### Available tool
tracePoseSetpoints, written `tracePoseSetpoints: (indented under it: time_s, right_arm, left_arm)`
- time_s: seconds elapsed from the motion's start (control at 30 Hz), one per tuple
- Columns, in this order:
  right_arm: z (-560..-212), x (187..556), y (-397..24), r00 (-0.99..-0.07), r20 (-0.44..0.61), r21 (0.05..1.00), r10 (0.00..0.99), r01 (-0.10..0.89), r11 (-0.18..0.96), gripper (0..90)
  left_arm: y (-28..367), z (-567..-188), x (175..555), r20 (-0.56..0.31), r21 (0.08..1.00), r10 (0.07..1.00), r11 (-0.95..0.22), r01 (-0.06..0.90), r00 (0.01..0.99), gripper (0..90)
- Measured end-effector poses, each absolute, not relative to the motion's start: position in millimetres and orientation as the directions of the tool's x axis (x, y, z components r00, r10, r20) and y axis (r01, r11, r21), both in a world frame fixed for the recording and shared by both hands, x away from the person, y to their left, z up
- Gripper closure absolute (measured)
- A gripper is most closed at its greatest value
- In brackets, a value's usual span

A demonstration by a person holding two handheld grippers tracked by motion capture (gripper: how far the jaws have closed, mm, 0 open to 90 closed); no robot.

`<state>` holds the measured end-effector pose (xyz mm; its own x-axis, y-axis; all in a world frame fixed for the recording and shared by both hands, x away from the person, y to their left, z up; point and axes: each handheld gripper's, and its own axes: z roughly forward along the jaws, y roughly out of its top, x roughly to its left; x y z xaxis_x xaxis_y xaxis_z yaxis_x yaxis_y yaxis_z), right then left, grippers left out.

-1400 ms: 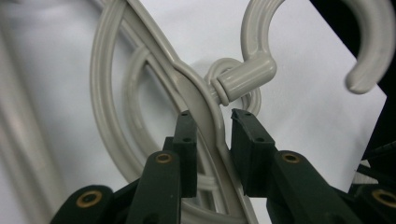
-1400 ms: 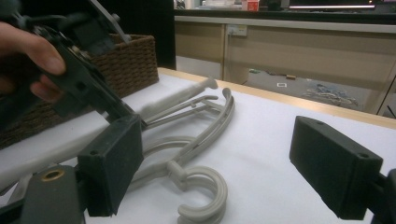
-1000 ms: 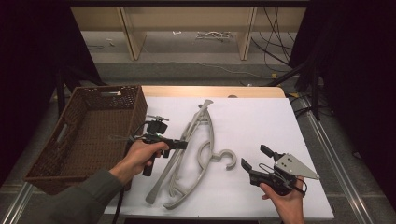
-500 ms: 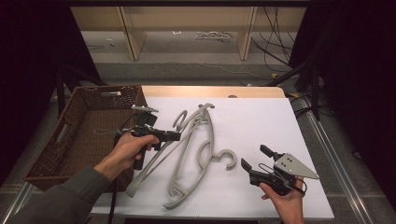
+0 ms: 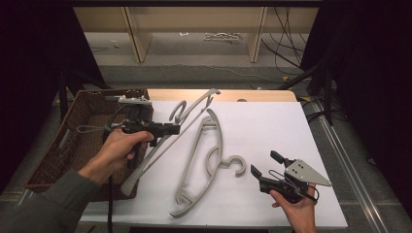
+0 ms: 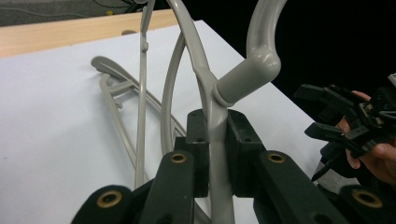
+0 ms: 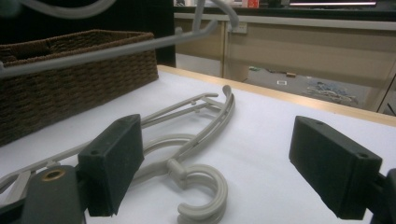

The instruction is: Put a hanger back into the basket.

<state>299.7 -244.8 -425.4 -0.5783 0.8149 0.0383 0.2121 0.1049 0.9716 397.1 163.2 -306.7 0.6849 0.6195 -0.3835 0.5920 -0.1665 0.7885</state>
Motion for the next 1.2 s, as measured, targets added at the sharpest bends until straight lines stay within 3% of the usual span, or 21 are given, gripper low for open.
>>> tracePoseSetpoints:
  time_s: [0.27,0.57,0.87,1.2]
  right_arm:
    - [-426,300,-244,-0.57,0.026,0.974,0.821,0.198,0.106,18.7]
    - [-426,301,-244,-0.574,0.025,0.974,0.819,0.199,0.109,18.7]
    - [-426,301,-243,-0.577,0.03,0.973,0.816,0.203,0.107,18.7]
    - [-427,301,-242,-0.58,0.027,0.97,0.814,0.212,0.119,18.7]
  left_arm:
    - [197,-290,396,-0.245,0.823,0.684,-0.227,0.52,0.687,80.7]
    - [235,-286,398,-0.184,0.846,0.718,-0.232,0.48,0.671,80.7]
    - [280,-299,402,-0.049,0.839,0.735,-0.337,0.427,0.676,80.7]
    - [309,-320,404,0.019,0.826,0.719,-0.403,0.395,0.694,80.7]
